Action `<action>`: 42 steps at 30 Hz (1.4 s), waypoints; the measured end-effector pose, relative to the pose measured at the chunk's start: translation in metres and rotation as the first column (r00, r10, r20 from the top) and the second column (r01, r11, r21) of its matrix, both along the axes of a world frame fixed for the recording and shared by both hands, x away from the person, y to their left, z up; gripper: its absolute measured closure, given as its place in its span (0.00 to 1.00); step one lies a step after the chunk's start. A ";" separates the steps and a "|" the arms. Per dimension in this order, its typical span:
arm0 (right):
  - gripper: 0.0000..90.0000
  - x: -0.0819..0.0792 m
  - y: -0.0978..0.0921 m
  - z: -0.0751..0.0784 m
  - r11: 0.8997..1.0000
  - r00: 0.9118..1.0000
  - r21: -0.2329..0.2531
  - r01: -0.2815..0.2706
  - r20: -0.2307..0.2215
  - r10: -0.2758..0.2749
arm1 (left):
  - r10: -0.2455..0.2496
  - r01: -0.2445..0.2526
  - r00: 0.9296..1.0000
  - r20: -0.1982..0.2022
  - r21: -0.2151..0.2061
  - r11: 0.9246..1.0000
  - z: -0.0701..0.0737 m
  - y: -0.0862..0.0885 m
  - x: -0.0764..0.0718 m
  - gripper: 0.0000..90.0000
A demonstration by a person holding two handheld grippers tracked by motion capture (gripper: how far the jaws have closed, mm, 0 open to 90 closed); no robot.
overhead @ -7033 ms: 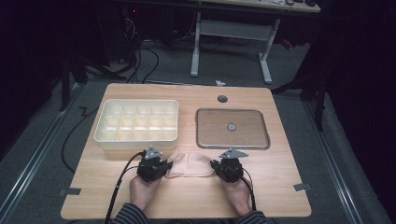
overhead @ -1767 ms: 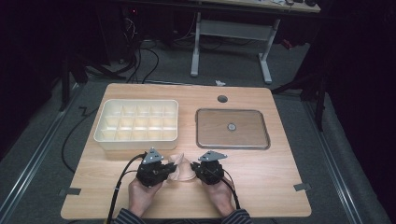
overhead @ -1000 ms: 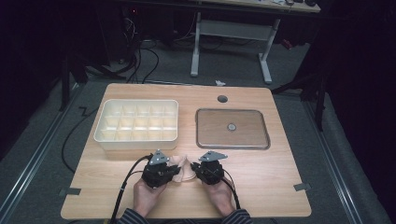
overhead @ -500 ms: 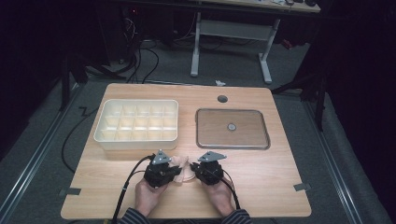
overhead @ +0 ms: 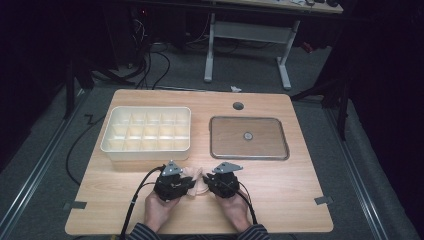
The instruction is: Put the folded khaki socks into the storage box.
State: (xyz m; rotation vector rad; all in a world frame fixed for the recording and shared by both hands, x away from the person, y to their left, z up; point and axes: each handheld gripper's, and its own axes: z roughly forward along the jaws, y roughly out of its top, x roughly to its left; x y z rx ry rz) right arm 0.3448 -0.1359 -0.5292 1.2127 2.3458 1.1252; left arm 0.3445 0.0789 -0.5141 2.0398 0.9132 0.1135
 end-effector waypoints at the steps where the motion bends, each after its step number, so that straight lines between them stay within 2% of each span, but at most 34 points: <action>1: 0.82 -0.001 -0.001 0.002 1.000 1.000 0.013 0.011 0.006 -0.012 | -0.004 0.004 1.000 0.001 -0.006 1.000 0.002 0.002 -0.001 0.79; 6: 0.71 -0.004 -0.005 0.010 0.999 0.999 0.024 0.033 0.019 -0.033 | 0.010 -0.010 1.000 0.005 -0.047 0.999 0.009 0.007 -0.003 0.71; 11: 0.64 -0.008 -0.011 0.018 0.998 0.998 0.036 0.052 0.033 -0.053 | 0.026 -0.026 1.000 0.007 -0.059 0.998 0.014 0.013 -0.004 0.65; 14: 0.60 -0.010 -0.009 0.024 0.999 0.998 0.029 0.046 0.034 -0.047 | 0.049 -0.048 0.999 0.012 -0.074 0.996 0.017 0.020 -0.005 0.63; 16: 0.58 -0.011 -0.007 0.030 0.999 0.998 0.025 0.032 0.051 -0.033 | 0.068 -0.066 0.998 0.019 -0.075 0.995 0.018 0.024 -0.005 0.61; 19: 0.55 -0.013 -0.001 0.037 1.000 0.998 0.018 0.017 0.058 -0.018 | 0.102 -0.101 0.995 0.015 -0.040 0.994 0.016 0.029 -0.003 0.59; 22: 0.52 -0.014 0.005 0.040 1.000 0.998 0.015 0.001 0.062 -0.001 | 0.128 -0.128 0.992 -0.021 -0.001 0.992 0.010 0.033 0.002 0.53; 25: 0.49 -0.013 0.009 0.041 1.000 0.998 0.015 -0.001 0.055 0.000 | 0.140 -0.140 0.990 -0.030 -0.003 0.990 0.004 0.034 0.004 0.50; 31: 0.41 -0.011 0.025 0.042 1.000 0.998 -0.004 -0.011 0.062 0.011 | 0.167 -0.166 0.985 -0.042 0.028 0.986 -0.006 0.029 0.007 0.48; 36: 0.37 -0.009 0.032 0.038 0.999 0.998 -0.022 -0.026 0.058 0.028 | 0.170 -0.168 0.985 -0.035 0.052 0.984 -0.008 0.025 0.007 0.47; 42: 0.32 -0.005 0.041 0.027 0.997 0.999 -0.077 -0.003 0.048 0.006 | 0.170 -0.168 0.985 -0.026 0.058 0.984 -0.008 0.024 0.006 0.48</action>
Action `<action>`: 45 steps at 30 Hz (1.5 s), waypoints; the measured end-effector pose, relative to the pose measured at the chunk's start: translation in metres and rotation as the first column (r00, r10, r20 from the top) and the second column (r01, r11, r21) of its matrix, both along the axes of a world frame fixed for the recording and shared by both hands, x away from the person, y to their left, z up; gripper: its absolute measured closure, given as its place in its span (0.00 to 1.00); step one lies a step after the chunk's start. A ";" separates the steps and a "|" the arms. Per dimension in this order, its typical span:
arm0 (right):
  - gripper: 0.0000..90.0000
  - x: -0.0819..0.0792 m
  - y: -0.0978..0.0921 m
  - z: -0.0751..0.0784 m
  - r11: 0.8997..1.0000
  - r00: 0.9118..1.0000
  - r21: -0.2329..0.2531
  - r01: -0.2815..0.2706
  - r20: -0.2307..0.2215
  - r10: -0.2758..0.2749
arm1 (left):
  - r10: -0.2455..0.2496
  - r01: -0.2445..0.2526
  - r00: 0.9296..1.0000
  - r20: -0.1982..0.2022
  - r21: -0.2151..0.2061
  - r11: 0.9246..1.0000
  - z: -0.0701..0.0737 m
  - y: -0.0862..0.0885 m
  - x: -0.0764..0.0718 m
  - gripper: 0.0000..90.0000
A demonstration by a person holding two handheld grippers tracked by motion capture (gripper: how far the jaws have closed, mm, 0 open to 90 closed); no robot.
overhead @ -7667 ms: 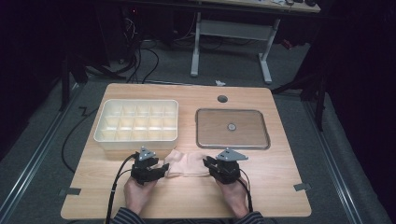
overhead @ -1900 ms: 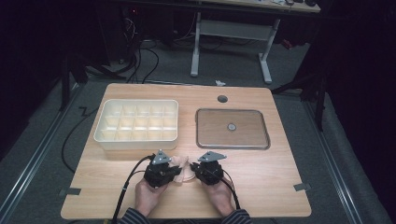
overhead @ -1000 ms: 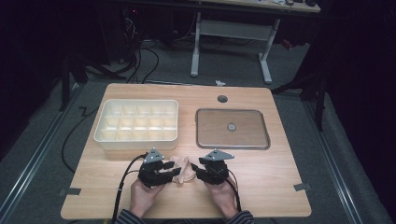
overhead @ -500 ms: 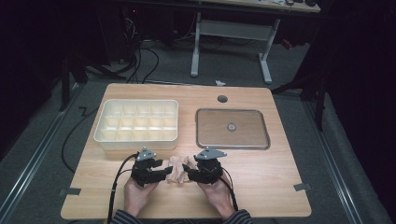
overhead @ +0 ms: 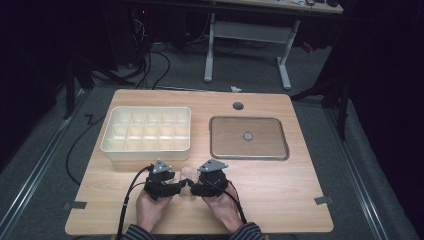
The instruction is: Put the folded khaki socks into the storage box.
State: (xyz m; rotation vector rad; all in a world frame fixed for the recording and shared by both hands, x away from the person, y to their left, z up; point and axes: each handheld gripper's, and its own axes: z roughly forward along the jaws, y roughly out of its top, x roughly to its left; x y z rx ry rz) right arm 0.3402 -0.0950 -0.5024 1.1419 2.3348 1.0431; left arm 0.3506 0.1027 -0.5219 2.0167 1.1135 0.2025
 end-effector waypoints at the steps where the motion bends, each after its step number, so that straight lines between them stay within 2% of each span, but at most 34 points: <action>1: 0.32 0.001 0.000 -0.001 1.000 1.000 -0.007 0.000 0.001 0.000 | -0.002 0.002 1.000 0.001 0.005 1.000 0.000 0.000 0.000 0.49; 6: 0.34 0.002 -0.002 -0.006 1.000 1.000 -0.018 0.016 -0.010 -0.016 | -0.004 0.004 1.000 -0.002 0.021 1.000 -0.001 0.000 0.001 0.49; 11: 0.39 0.002 -0.014 -0.011 0.999 0.999 -0.014 0.029 -0.022 -0.029 | -0.005 0.006 1.000 -0.008 0.050 0.999 -0.003 -0.002 0.000 0.50; 16: 0.42 0.001 -0.030 -0.016 0.999 0.998 -0.012 0.049 -0.031 -0.049 | -0.005 0.005 1.000 0.004 0.067 0.998 -0.004 -0.004 -0.001 0.51; 19: 0.42 0.001 -0.037 -0.019 0.998 0.998 -0.006 0.055 -0.038 -0.055 | -0.012 0.010 1.000 0.027 0.098 0.995 -0.004 -0.007 -0.003 0.50; 25: 0.43 0.001 -0.038 -0.024 0.998 0.998 -0.006 0.056 -0.041 -0.056 | -0.017 0.012 0.999 0.044 0.118 0.993 -0.004 -0.009 -0.005 0.50; 29: 0.43 0.000 -0.038 -0.026 0.999 0.999 -0.019 0.050 -0.018 -0.051 | -0.021 0.015 0.998 0.055 0.116 0.993 -0.005 -0.009 -0.007 0.50; 34: 0.44 0.002 -0.039 -0.027 0.999 0.999 -0.003 0.046 -0.028 -0.046 | -0.024 0.017 0.998 0.056 0.113 0.993 -0.006 -0.008 -0.008 0.50; 35: 0.46 0.002 -0.040 -0.027 0.999 0.999 0.001 0.044 -0.030 -0.044 | -0.026 0.020 0.998 0.054 0.110 0.994 -0.005 -0.008 -0.008 0.51; 37: 0.58 0.002 -0.039 -0.026 1.000 0.999 0.009 0.020 -0.030 -0.020 | -0.038 0.031 0.998 0.059 0.101 0.994 -0.006 -0.008 -0.009 0.55; 39: 0.64 0.001 -0.037 -0.025 1.000 1.000 -0.002 -0.004 -0.017 0.004 | -0.042 0.036 0.997 0.057 0.096 0.995 -0.006 -0.008 -0.009 0.58; 45: 0.67 0.002 -0.037 -0.026 1.000 0.999 0.019 -0.011 -0.030 0.012 | -0.041 0.036 0.998 0.048 0.092 0.995 -0.005 -0.008 -0.009 0.60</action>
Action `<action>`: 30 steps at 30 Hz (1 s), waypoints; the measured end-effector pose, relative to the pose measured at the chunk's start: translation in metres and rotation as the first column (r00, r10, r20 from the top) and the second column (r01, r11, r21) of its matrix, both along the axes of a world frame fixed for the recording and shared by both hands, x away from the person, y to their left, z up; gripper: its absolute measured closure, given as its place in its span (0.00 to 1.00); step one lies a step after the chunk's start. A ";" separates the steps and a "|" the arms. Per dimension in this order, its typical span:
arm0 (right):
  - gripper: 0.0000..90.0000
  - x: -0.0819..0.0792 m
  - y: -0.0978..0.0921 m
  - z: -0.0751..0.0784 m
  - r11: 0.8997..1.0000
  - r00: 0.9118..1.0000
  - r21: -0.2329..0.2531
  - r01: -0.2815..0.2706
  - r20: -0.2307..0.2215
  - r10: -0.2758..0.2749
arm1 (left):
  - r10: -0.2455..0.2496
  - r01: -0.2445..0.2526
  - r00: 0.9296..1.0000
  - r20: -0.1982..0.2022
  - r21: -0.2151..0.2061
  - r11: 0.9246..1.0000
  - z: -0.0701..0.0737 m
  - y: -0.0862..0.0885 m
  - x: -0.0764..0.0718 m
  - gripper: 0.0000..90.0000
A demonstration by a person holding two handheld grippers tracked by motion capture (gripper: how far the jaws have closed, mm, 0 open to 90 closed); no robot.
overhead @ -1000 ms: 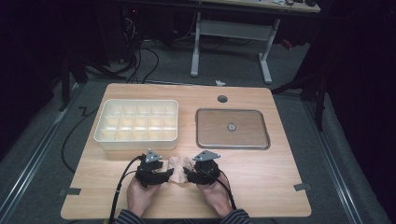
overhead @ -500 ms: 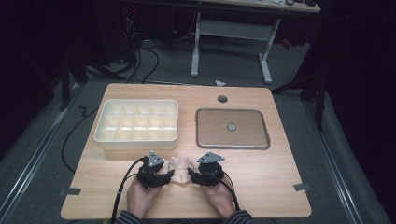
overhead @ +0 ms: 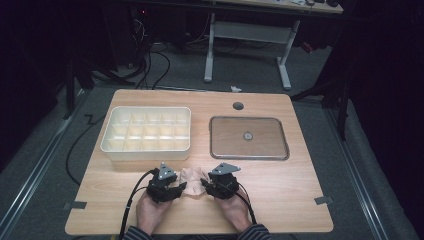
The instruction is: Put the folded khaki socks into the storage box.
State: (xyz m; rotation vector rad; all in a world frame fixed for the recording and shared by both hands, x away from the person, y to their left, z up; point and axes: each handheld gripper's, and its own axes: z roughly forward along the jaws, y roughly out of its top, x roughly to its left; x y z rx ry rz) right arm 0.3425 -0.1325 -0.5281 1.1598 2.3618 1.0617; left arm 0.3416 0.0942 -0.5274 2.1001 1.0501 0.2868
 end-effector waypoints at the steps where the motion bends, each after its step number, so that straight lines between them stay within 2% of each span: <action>1: 0.67 0.001 -0.001 0.000 1.000 1.000 0.001 -0.005 0.004 0.005 | 0.003 -0.003 1.000 -0.004 -0.003 1.000 0.000 0.000 0.000 0.60; 6: 0.61 0.002 -0.002 0.001 1.000 1.000 0.028 0.012 -0.017 -0.012 | 0.002 -0.002 1.000 -0.024 -0.015 1.000 0.001 0.001 0.003 0.60; 10: 0.60 0.000 -0.007 0.007 0.997 1.000 0.068 0.030 -0.011 -0.030 | 0.010 -0.013 0.999 -0.038 -0.075 0.997 0.007 0.005 0.004 0.59; 13: 0.67 -0.004 -0.011 0.016 0.995 0.999 0.095 0.027 0.015 -0.028 | 0.016 -0.020 0.999 -0.036 -0.111 0.994 0.013 0.010 0.008 0.58; 14: 0.67 -0.004 -0.011 0.016 0.995 0.999 0.095 0.027 0.015 -0.028 | 0.016 -0.020 0.999 -0.036 -0.111 0.994 0.013 0.010 0.008 0.57; 15: 0.74 -0.009 -0.011 0.023 0.994 0.999 0.106 0.022 0.040 -0.027 | 0.022 -0.026 0.999 -0.035 -0.118 0.993 0.017 0.010 0.012 0.57; 18: 0.80 -0.013 -0.008 0.027 0.995 0.998 0.099 0.000 0.059 -0.006 | 0.033 -0.038 0.999 -0.034 -0.127 0.991 0.021 0.011 0.019 0.56; 21: 0.85 -0.017 -0.001 0.029 0.996 0.998 0.086 -0.031 0.056 0.027 | 0.038 -0.043 0.998 -0.041 -0.144 0.989 0.025 0.010 0.026 0.56; 23: 0.88 -0.019 0.005 0.028 0.996 0.997 0.076 -0.054 0.051 0.050 | 0.035 -0.044 0.998 -0.061 -0.165 0.985 0.025 0.011 0.031 0.57; 30: 0.91 -0.025 0.024 0.020 0.994 0.994 0.043 -0.102 0.033 0.101 | 0.031 -0.049 0.992 -0.125 -0.147 0.988 0.015 0.007 0.041 0.57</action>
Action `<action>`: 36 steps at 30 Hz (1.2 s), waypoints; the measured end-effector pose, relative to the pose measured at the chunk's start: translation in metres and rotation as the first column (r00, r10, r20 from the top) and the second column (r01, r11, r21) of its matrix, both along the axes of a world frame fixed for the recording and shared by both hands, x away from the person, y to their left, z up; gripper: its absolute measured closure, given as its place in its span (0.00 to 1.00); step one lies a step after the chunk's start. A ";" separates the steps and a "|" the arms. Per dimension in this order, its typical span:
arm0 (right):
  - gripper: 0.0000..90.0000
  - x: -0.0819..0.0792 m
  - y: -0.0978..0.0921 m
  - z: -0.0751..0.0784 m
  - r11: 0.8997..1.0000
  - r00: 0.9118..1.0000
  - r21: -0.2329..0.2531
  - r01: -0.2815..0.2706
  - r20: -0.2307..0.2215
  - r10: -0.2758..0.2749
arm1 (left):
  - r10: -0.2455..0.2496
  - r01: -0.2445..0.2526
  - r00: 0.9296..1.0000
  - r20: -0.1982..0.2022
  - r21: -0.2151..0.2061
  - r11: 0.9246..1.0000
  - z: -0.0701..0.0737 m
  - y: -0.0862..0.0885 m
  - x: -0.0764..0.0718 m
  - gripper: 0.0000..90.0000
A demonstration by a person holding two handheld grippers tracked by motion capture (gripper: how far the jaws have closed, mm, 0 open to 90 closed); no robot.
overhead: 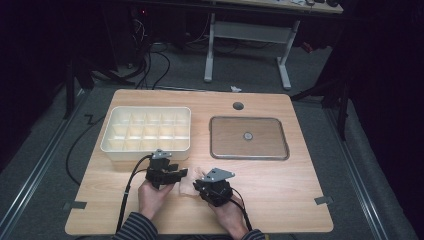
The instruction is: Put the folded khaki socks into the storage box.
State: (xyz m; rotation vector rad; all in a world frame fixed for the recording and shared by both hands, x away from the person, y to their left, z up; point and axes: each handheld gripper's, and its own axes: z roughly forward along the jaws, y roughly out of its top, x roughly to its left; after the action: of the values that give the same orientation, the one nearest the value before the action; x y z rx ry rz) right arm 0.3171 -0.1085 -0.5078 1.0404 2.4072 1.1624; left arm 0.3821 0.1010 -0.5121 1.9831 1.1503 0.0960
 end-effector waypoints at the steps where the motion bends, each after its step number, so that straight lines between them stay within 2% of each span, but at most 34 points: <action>1: 0.91 -0.001 0.001 -0.001 1.000 1.000 -0.007 -0.004 0.000 0.004 | 0.004 -0.004 1.000 -0.001 0.004 1.000 -0.001 0.000 0.000 0.57; 6: 0.93 -0.002 0.006 -0.008 0.999 1.000 -0.051 -0.006 -0.006 0.006 | 0.024 -0.024 0.999 -0.030 0.017 1.000 -0.010 0.001 0.003 0.60; 8: 0.93 -0.002 0.006 -0.010 0.999 1.000 -0.050 -0.006 -0.005 0.006 | 0.021 -0.021 0.999 -0.041 0.016 1.000 -0.012 0.001 0.004 0.61; 10: 0.94 -0.001 0.005 -0.013 0.998 1.000 -0.062 -0.010 -0.007 0.009 | 0.013 -0.013 0.999 -0.036 0.005 1.000 -0.014 0.001 0.003 0.67; 13: 0.94 -0.001 0.005 -0.014 0.998 1.000 -0.061 -0.005 -0.014 0.004 | -0.010 0.011 1.000 -0.030 0.014 1.000 -0.014 0.000 0.003 0.74; 17: 0.94 -0.001 0.005 -0.015 0.998 1.000 -0.065 -0.008 -0.011 0.007 | -0.028 0.029 0.999 -0.040 0.009 1.000 -0.015 -0.001 0.002 0.85; 21: 0.94 -0.001 0.004 -0.016 0.998 1.000 -0.058 -0.013 -0.008 0.012 | -0.033 0.033 0.999 -0.036 -0.001 0.999 -0.015 0.000 0.002 0.91; 26: 0.94 -0.001 0.004 -0.016 0.998 1.000 -0.063 -0.011 -0.007 0.011 | -0.044 0.044 0.998 -0.033 -0.004 0.999 -0.011 0.002 0.001 0.93; 29: 0.94 -0.002 0.006 -0.015 0.997 1.000 -0.081 -0.012 -0.007 0.012 | -0.051 0.050 0.998 -0.032 -0.030 0.998 -0.006 0.007 -0.001 0.93; 33: 0.94 -0.002 0.007 -0.015 0.997 1.000 -0.076 -0.016 -0.009 0.015 | -0.057 0.056 0.998 -0.024 -0.039 0.998 -0.002 0.009 -0.003 0.94; 34: 0.94 -0.002 0.008 -0.015 0.997 1.000 -0.075 -0.018 -0.008 0.017 | -0.061 0.060 0.998 -0.022 -0.060 0.996 -0.001 0.011 -0.004 0.94; 36: 0.94 -0.002 0.008 -0.015 0.997 1.000 -0.074 -0.018 -0.009 0.017 | -0.063 0.061 0.998 -0.019 -0.070 0.996 0.000 0.011 -0.005 0.94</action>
State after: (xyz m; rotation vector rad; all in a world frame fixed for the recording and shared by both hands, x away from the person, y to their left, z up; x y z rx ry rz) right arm 0.3149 -0.1005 -0.5230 1.0050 2.4509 1.0677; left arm 0.3774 0.1121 -0.5121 1.9604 1.0898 0.0028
